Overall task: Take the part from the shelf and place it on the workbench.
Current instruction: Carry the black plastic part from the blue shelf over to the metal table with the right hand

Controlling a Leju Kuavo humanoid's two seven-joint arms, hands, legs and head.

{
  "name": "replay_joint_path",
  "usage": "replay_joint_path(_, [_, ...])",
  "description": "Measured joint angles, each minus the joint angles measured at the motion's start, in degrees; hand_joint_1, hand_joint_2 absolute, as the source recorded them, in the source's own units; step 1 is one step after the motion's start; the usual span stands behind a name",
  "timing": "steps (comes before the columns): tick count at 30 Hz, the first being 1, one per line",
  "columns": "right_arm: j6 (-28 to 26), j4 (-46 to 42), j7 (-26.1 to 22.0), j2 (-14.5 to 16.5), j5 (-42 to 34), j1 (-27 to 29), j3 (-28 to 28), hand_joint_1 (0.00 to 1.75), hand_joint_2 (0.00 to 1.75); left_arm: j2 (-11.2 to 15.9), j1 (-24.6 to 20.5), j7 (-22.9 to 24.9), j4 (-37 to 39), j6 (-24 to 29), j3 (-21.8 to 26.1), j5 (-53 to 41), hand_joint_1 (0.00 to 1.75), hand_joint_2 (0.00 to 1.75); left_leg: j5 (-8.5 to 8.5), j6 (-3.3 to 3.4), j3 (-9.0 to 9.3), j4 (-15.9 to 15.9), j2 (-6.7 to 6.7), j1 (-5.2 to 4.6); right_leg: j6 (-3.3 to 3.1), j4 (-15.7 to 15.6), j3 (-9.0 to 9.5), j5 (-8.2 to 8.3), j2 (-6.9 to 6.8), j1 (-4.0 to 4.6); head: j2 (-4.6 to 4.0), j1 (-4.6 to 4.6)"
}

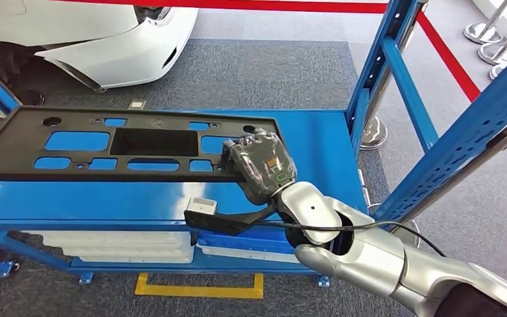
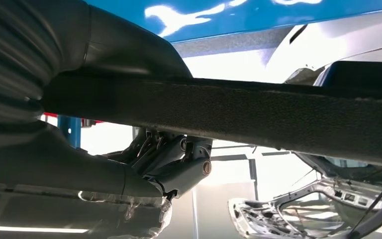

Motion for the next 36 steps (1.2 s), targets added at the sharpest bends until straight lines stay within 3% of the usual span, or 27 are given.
replay_joint_path(3, [-0.1, 0.0, 0.1, -0.2, -0.4, 0.0, 0.0, 1.75, 1.75, 0.0, -0.1, 0.0, 0.0, 0.1, 0.0, -0.1, 0.00, 1.75, 0.03, -0.78, -0.51, 0.4, 0.04, -0.08, -1.08, -0.2, -0.43, 0.02, 0.42, 0.07, -0.01, -0.49])
replay_joint_path(5, [-0.2, 0.0, 0.2, -0.3, -0.7, -0.1, -0.1, 1.75, 1.75, 0.0, -0.2, 0.0, 0.0, 0.1, 0.0, -0.1, 0.00, 1.75, -1.85, -1.25, -1.26, 2.5, -0.90, -0.11, -1.83, -0.5, -0.60, 0.47, 0.59, -0.12, -0.01, -1.16])
replay_joint_path(8, [-0.2, 0.0, 0.2, -0.3, -0.8, -0.1, -0.1, 1.75, 1.75, 0.0, -0.7, -0.1, 0.0, 0.1, 0.0, -0.1, 0.00, 1.75, -7.93, -1.71, -4.79, 12.5, -2.52, -0.09, -2.63, -0.6, -1.15, 1.07, 0.80, 0.26, 0.01, -2.48])
replay_joint_path(9, [-0.2, 0.0, 0.2, -0.3, -0.8, -0.1, -0.1, 1.75, 1.75, 0.0, -0.8, -0.1, 0.0, 0.1, 0.1, -0.1, 0.00, 1.75, -9.02, -1.74, -5.61, 15.4, -2.65, -0.09, -2.77, -0.6, -1.39, 1.26, 0.97, 0.47, 0.01, -2.74])
replay_joint_path(10, [-0.2, 0.0, 0.2, -0.3, -0.8, -0.1, -0.1, 1.75, 1.75, 0.0, -0.8, -0.2, 0.0, 0.1, 0.1, -0.1, 0.00, 1.75, -9.04, -1.70, -5.64, 16.4, -2.70, -0.08, -2.83, -0.6, -1.63, 1.47, 1.20, 0.63, 0.01, -2.96])
replay_joint_path(11, [-0.2, 0.0, 0.3, -0.3, -0.9, -0.1, -0.1, 1.75, 1.75, 0.0, -0.8, -0.2, 0.0, 0.1, 0.1, -0.1, 0.00, 1.75, -8.01, -1.61, -4.70, 15.2, -2.73, -0.05, -2.82, -0.5, -1.86, 1.68, 1.48, 0.73, 0.01, -3.12])
replay_joint_path(13, [-0.2, 0.0, 0.4, -0.3, -1.2, -0.1, -0.1, 1.75, 1.75, 0.0, -0.7, -0.1, 0.0, 0.1, 0.1, -0.1, 0.00, 1.75, -4.52, -1.37, -0.91, 7.9, -3.23, 0.12, -2.54, -0.4, -2.27, 2.14, 2.04, 0.82, 0.01, -3.49])
replay_joint_path(15, [-0.3, 0.0, 0.7, -0.3, -1.3, -0.1, -0.2, 1.75, 1.75, -0.1, -0.6, -0.1, 0.0, 0.1, 0.1, 0.0, 0.00, 1.75, -2.41, -1.07, 1.54, 1.8, -4.07, 0.17, -1.97, -0.1, -2.89, 2.79, 2.44, 0.96, 0.01, -3.89])
replay_joint_path(18, [-0.5, 0.0, 0.8, -0.4, -1.5, -0.1, -0.2, 1.75, 1.75, -0.2, -0.7, -0.1, 0.0, 0.1, 0.1, 0.0, 0.00, 1.75, -1.34, -0.03, 0.97, 0.5, -4.22, -0.07, -0.84, -0.2, -3.99, 3.98, 2.81, 0.81, 0.01, -3.67])
replay_joint_path(19, [-0.5, 0.0, 0.8, -0.4, -1.6, -0.1, -0.2, 1.75, 1.75, -0.3, -0.8, -0.1, 0.0, 0.1, 0.1, 0.0, 0.00, 1.75, -0.73, 0.41, 0.53, 0.3, -4.00, -0.08, -0.47, 0.1, -4.43, 3.60, 2.78, 0.73, 0.01, -3.57])
replay_joint_path(21, [-0.6, 0.0, 0.8, -0.6, -1.7, -0.1, -0.3, 1.75, 1.75, -0.5, -0.9, -0.1, 0.0, 0.1, 0.1, 0.0, 0.00, 1.75, 0.61, 1.24, -0.64, -0.2, -3.46, 0.07, 0.09, 3.3, -5.88, 0.10, 2.29, 0.62, 0.01, -3.13])
replay_joint_path(23, [-0.7, 0.0, 0.8, -0.6, -1.7, -0.1, -0.4, 1.75, 1.75, -0.5, -1.1, -0.1, 0.0, 0.2, 0.2, 0.0, 0.00, 1.75, 1.63, 1.67, -1.99, -0.1, -3.07, -0.15, 0.42, 10.1, -7.66, -5.13, 1.66, 0.60, 0.01, -2.28])
replay_joint_path(24, [-0.7, 0.1, 0.8, -0.6, -1.7, -0.1, -0.4, 1.75, 1.75, -0.5, -1.1, -0.1, 0.0, 0.2, 0.2, 0.0, 0.00, 1.75, 2.11, 1.73, -2.67, -0.1, -2.89, -0.28, 0.51, 13.3, -8.18, -6.69, 1.55, 0.58, 0.01, -1.96])
replay_joint_path(25, [-0.7, 0.1, 0.8, -0.6, -1.7, -0.1, -0.4, 1.75, 1.75, -0.5, -1.2, -0.1, 0.0, 0.2, 0.2, 0.0, 0.00, 1.75, 2.58, 1.77, -3.34, 0.0, -2.72, -0.40, 0.49, 15.1, -7.99, -7.03, 1.51, 0.59, 0.00, -1.71])
replay_joint_path(26, [-0.7, 0.2, 0.8, -0.6, -1.7, -0.1, -0.4, 1.75, 1.75, -0.5, -1.2, -0.1, 0.0, 0.2, 0.2, 0.0, 0.00, 1.75, 3.02, 1.77, -4.01, 0.1, -2.58, -0.51, 0.39, 15.0, -6.88, -6.31, 1.49, 0.62, 0.01, -1.50])
replay_joint_path(28, [-0.7, 0.2, 0.9, -0.6, -1.7, -0.1, -0.4, 1.75, 1.75, -0.5, -1.4, -0.1, 0.0, 0.2, 0.2, 0.0, 0.00, 1.75, 3.80, 1.68, -5.13, 0.3, -2.40, -0.68, -0.11, 8.9, -1.85, -3.61, 1.35, 0.81, 0.00, -1.17])
replay_joint_path(30, [-0.7, 0.2, 0.9, -0.6, -1.7, -0.1, -0.5, 1.75, 1.75, -0.5, -1.5, -0.1, 0.0, 0.2, 0.2, 0.0, 0.00, 1.75, 4.55, 1.38, -5.85, 0.5, -2.30, -0.80, -0.98, 1.4, 3.04, -3.17, 1.01, 1.28, 0.01, -1.08])
replay_joint_path(31, [-0.7, 0.2, 0.9, -0.6, -1.7, -0.1, -0.5, 1.75, 1.75, -0.5, -1.5, -0.2, 0.0, 0.2, 0.2, 0.0, 0.00, 1.75, 4.92, 1.15, -5.98, 0.5, -2.26, -0.78, -1.38, -0.7, 4.14, -3.45, 0.90, 1.51, 0.01, -1.06])
replay_joint_path(34, [-0.7, 0.2, 1.0, -0.6, -1.7, -0.3, -0.6, 1.75, 1.75, -0.5, -1.5, -0.2, 0.0, 0.4, 0.2, 0.0, 0.00, 1.75, 5.90, 0.27, -6.13, 0.4, -2.34, -0.72, -2.28, -1.9, 4.11, -2.48, 0.90, 1.58, 0.00, -0.94])
replay_joint_path(35, [-0.7, 0.2, 1.0, -0.6, -1.7, -0.3, -0.6, 1.75, 1.75, -0.5, -1.5, -0.2, 0.0, 0.5, 0.2, 0.1, 0.00, 1.75, 5.20, -0.04, -6.41, 1.0, -2.50, -0.79, -2.66, -2.2, 3.81, -1.87, 0.85, 1.39, 0.00, -0.99])
replay_joint_path(36, [-0.7, 0.2, 1.0, -0.5, -1.7, -0.3, -0.6, 1.75, 1.75, -0.5, -1.6, -0.2, 0.0, 0.6, 0.2, 0.1, 0.00, 1.75, 3.48, -0.38, -6.91, 2.5, -2.67, -0.81, -3.06, -2.4, 3.37, -1.18, 0.76, 1.17, 0.00, -1.21])
